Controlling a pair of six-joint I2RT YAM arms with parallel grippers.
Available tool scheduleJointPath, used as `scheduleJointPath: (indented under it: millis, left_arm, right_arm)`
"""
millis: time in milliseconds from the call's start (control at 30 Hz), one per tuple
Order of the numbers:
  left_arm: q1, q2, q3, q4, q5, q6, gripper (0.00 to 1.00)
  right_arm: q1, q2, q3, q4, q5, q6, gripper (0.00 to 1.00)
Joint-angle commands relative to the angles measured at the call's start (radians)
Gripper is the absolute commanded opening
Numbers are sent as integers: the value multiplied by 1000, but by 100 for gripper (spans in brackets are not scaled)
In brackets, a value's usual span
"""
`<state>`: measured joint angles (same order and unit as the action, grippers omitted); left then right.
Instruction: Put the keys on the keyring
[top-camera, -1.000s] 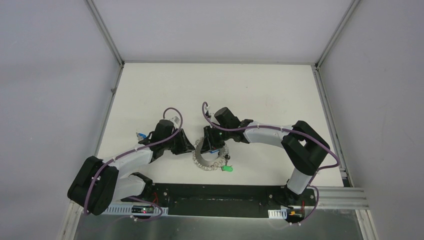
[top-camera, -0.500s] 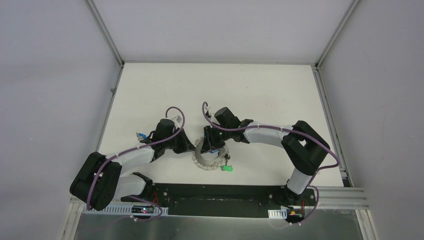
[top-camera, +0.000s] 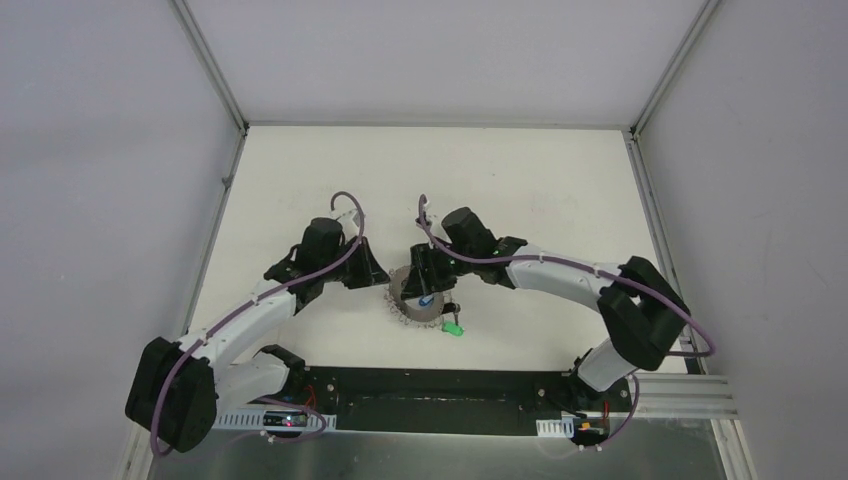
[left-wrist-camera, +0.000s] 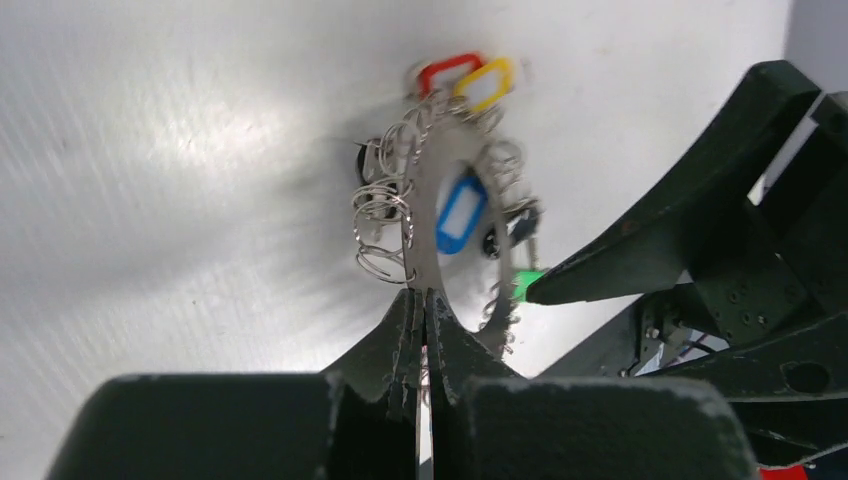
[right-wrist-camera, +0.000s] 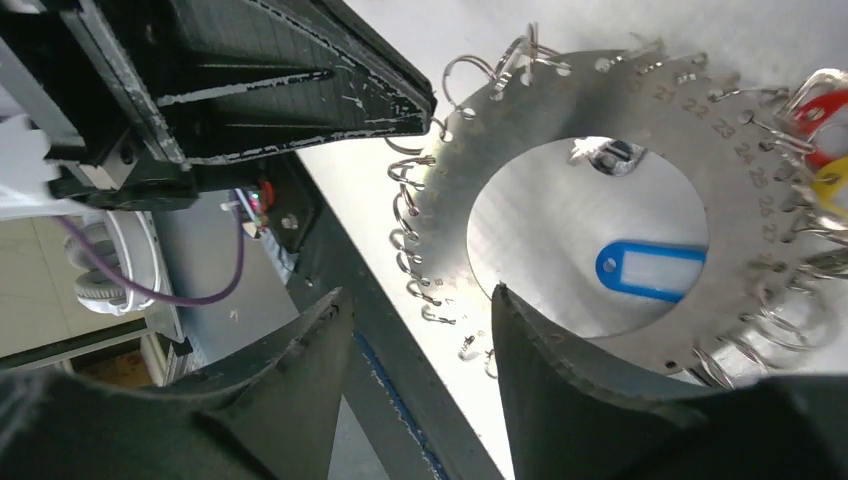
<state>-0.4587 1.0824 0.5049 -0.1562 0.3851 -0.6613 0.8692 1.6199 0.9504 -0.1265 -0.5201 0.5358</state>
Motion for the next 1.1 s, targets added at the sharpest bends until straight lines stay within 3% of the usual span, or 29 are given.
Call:
scheduleJointPath:
  millis: [0, 333, 533, 733, 1067]
  left_arm:
    - [-6, -104, 133, -121, 26, 109, 0]
    - [-8, -185, 317, -228, 211, 229, 0]
    - [-14, -222, 382, -225, 335, 313, 0]
    - [-29, -265, 396, -176, 419, 382, 0]
    - [-48, -326, 376, -59, 449, 385, 0]
  right_arm:
    - [-10, -149, 7, 23, 6, -62, 57]
    - [-31, -355, -1, 21, 46, -168, 59]
    - [-32, -462, -80, 185, 9, -278, 60]
    - [-31, -522, -127, 287, -101, -379, 60]
    - [-31, -613, -133, 324, -125, -435, 59]
